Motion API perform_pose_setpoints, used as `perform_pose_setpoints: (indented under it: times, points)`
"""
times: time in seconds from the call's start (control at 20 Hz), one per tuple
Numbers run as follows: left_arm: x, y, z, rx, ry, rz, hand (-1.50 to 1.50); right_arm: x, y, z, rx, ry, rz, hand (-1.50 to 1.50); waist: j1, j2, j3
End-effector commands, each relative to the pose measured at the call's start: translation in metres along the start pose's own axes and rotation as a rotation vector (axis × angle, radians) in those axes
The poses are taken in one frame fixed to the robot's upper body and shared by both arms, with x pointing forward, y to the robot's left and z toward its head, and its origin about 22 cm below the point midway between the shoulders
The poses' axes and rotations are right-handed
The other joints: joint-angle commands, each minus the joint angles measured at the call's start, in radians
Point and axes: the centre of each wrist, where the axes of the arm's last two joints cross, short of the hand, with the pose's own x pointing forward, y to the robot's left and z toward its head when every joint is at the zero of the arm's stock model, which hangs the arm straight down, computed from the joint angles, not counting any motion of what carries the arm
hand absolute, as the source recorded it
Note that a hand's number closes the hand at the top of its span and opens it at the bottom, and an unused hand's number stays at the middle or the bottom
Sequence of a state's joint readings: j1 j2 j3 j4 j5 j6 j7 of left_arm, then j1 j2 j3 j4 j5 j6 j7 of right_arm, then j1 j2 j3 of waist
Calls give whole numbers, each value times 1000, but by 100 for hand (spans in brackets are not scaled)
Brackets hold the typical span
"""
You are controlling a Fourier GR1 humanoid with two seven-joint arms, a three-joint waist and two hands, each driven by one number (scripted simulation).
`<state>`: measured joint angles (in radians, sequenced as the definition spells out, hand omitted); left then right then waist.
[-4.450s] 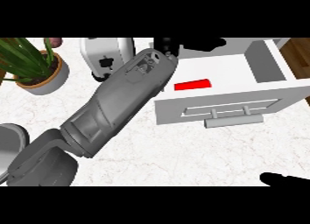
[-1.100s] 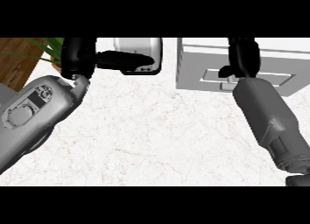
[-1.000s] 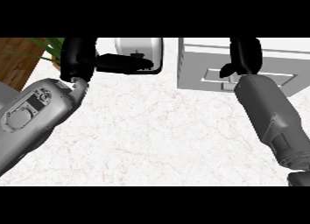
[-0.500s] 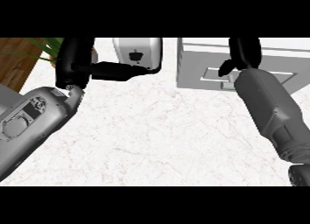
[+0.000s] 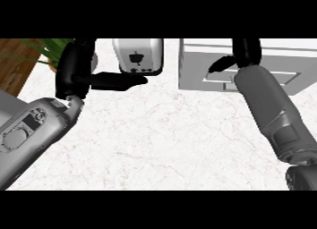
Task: Pick up the can, place it into the drawer and close the drawer
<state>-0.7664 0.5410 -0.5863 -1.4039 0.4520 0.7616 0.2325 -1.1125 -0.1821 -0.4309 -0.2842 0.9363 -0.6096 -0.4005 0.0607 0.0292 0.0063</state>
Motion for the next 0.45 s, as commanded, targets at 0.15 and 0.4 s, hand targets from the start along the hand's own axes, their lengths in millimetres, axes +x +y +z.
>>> perform_pose_setpoints:
  times: [0.15, 0.4]
  points:
    - [-8, 11, 7, 30, 21, 0, -150, 32, -12, -27, -103, 84, -460, -150, -18, -24, -3]
    - [-5, 29, 4, 22, 15, 15, -150, 43, 6, -18, -102, 114, -458, -150, -5, -14, -5]
